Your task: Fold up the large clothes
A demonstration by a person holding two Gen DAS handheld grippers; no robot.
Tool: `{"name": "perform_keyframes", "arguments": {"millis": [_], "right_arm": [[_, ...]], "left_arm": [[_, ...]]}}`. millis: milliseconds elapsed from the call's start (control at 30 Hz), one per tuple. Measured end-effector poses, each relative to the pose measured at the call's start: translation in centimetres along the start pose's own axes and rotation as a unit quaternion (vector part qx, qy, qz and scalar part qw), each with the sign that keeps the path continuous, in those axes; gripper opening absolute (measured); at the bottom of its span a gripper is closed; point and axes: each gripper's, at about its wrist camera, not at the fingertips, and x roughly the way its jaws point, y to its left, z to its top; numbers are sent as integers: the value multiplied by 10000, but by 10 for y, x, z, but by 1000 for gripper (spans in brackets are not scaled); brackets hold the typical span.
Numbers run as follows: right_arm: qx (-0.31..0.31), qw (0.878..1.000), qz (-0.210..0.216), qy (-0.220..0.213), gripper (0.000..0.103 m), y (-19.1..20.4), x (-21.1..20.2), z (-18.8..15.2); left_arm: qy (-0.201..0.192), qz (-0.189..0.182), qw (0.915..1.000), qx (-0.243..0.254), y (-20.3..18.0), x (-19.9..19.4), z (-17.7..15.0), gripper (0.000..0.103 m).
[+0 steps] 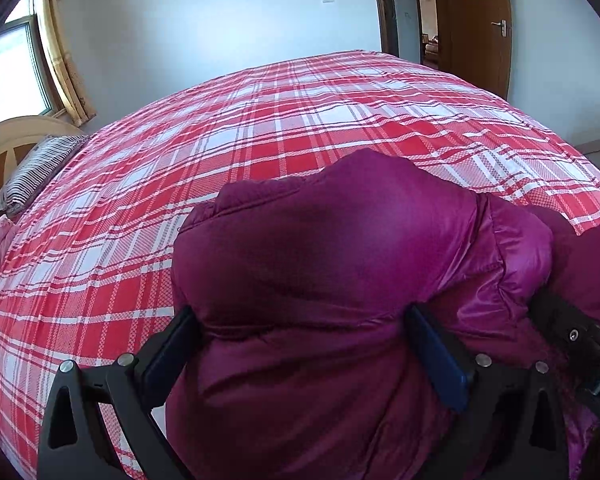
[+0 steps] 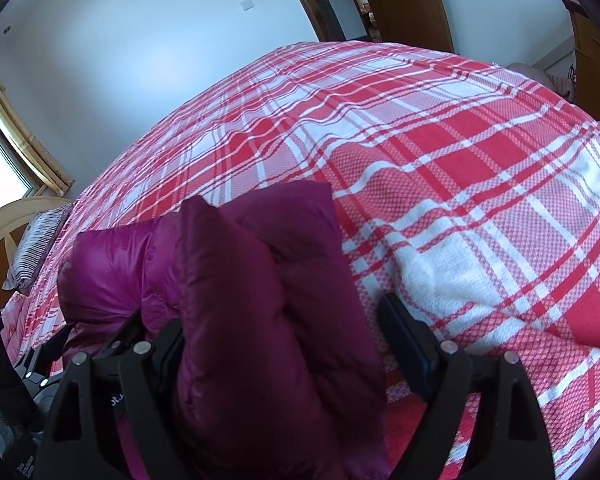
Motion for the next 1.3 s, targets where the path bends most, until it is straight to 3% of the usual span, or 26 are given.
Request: {"name": "perform_keyframes", "arguments": {"millis": [633, 733, 800, 867, 1033, 1167, 1233, 1300], "right_arm": [[-13, 9999, 84, 66, 89, 0, 0, -1], [-125, 9995, 289, 103, 88, -2, -6, 0], [-83, 9986, 482, 210, 87, -6, -19, -1], [12, 9960, 840, 311, 87, -11, -33, -5], [-367, 9938, 978, 369, 85, -17, -57, -29], [-324, 9892, 1330, 528, 65, -20, -50, -38], [-204, 9863, 1524, 603, 64, -25, -43, -37], [146, 9796, 1863, 735, 60, -36, -34, -32]], "left_arm": [[243, -173, 9996, 24, 2, 3, 5, 102], [305, -688, 9971, -149, 23, -21, 2, 102], [-19, -1402, 9888, -520, 51, -52, -9, 102], [-122, -1816, 9818, -544, 70, -68, -26, 102], [-74, -2333, 9687, -839, 101, -61, -68, 102], [79, -3183, 9386, -1326, 100, -45, -83, 102], [-58, -3203, 9394, -1217, 92, -46, -82, 102], [-126, -3308, 9374, -1082, 85, -49, -79, 92]]}}
